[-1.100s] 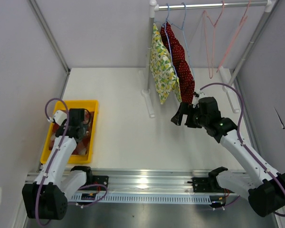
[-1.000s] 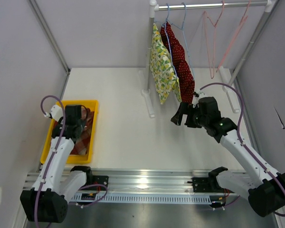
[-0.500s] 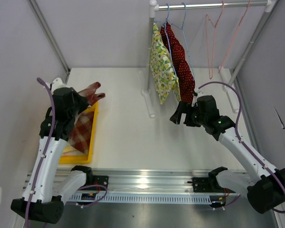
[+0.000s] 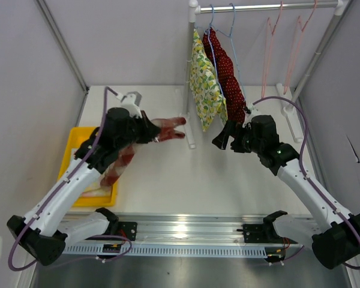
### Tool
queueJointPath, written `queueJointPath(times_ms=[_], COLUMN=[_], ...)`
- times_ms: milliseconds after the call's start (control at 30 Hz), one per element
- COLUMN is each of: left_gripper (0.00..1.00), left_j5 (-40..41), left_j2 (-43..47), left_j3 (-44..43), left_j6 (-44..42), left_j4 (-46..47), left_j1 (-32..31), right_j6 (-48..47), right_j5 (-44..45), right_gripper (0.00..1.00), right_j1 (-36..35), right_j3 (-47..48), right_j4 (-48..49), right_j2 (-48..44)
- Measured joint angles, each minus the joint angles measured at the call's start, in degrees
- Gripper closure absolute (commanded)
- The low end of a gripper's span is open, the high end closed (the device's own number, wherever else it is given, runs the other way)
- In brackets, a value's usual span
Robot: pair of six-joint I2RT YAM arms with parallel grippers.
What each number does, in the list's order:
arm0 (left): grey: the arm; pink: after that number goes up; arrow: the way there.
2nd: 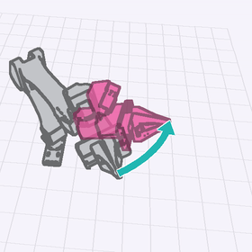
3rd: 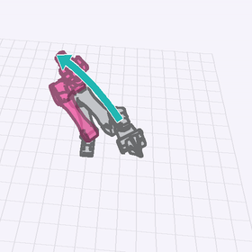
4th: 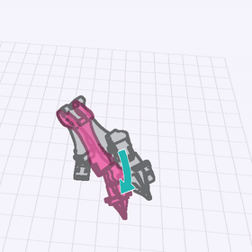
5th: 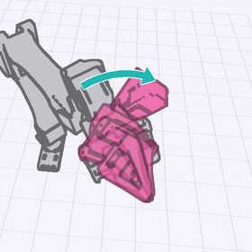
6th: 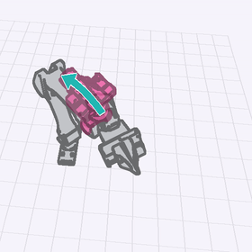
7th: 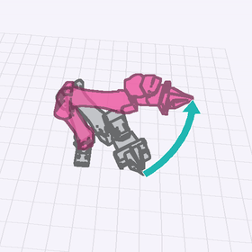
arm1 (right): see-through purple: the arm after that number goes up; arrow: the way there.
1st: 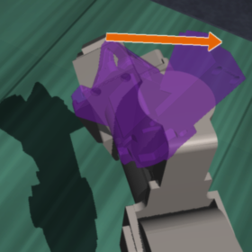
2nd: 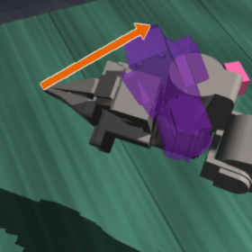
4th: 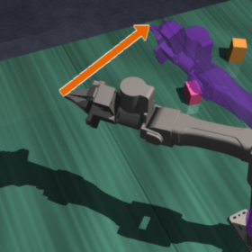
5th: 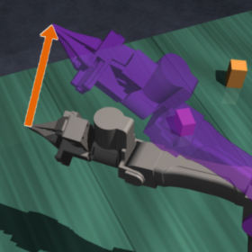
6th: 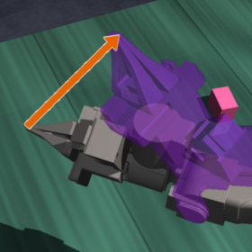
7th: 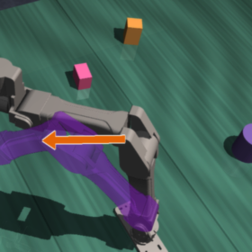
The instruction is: Place the skirt on the hanger
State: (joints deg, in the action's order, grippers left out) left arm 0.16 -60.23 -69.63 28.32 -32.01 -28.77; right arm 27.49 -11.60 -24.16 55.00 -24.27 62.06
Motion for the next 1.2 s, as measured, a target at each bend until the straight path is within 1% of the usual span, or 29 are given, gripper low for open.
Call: queueJointPath(times_ms=[100, 200, 300, 367, 467, 567, 733, 967, 1000, 1033, 1167, 1200], left_gripper=[1.0, 1.0, 1.0, 1.0, 1.0, 1.0, 1.0, 1.0, 1.0, 1.0, 1.0, 1.0], left_j5=[-3.32, -5.79, -7.15, -7.96, -8.24, -7.76, -7.32, -6.78, -6.78, -6.73, -6.36, -6.32], left_j2=[0.11, -0.98, -3.39, -4.74, -5.99, -7.23, -7.61, -7.63, -7.63, -7.63, -7.56, -7.56], left_j3=[8.11, 17.35, 24.17, 27.21, 29.99, 30.75, 32.35, 35.74, 36.06, 36.24, 36.3, 36.3], left_j6=[1.64, 4.72, 8.0, 10.45, 13.57, 15.56, 18.29, 20.79, 21.07, 21.24, 21.68, 21.68], left_j4=[4.22, 8.41, 11.34, 12.85, 15.43, 16.61, 17.81, 17.73, 17.7, 17.62, 17.49, 17.35], left_j1=[-4.15, -8.63, -13.92, -16.98, -19.87, -21.4, -24.22, -29.18, -29.59, -29.81, -29.99, -29.99], right_j6=[0.61, 1.46, 2.69, 3.87, 5.31, 7.3, 9.44, 9.97, 10.05, 9.97, 10.03, 10.03], right_j5=[-0.74, -0.94, -0.72, -0.42, -0.02, 0.28, 0.9, 3.26, 3.34, 3.65, 5.22, 5.6], right_gripper=[0.01, 0.01, 0.01, 0.01, 0.02, 0.03, 0.07, 0.19, 0.24, 0.26, 0.43, 0.54], right_j1=[-0.46, -2.4, -5.92, -8.5, -11.04, -12.13, -14.08, -19.23, -19.82, -20.44, -22.47, -22.75], right_j3=[-0.44, -1.57, -4.09, -6.67, -11.23, -16.48, -20.46, -19.47, -19.15, -18.43, -17.4, -17.29], right_j4=[1.64, 3.43, 5.86, 7.5, 9.7, 12.7, 17.42, 25.11, 26.23, 27.43, 30.4, 30.6], right_j2=[0.33, 0.96, 2.1, 3.1, 4.7, 6.32, 11.13, 20.13, 21.53, 22.6, 25.66, 26.01])
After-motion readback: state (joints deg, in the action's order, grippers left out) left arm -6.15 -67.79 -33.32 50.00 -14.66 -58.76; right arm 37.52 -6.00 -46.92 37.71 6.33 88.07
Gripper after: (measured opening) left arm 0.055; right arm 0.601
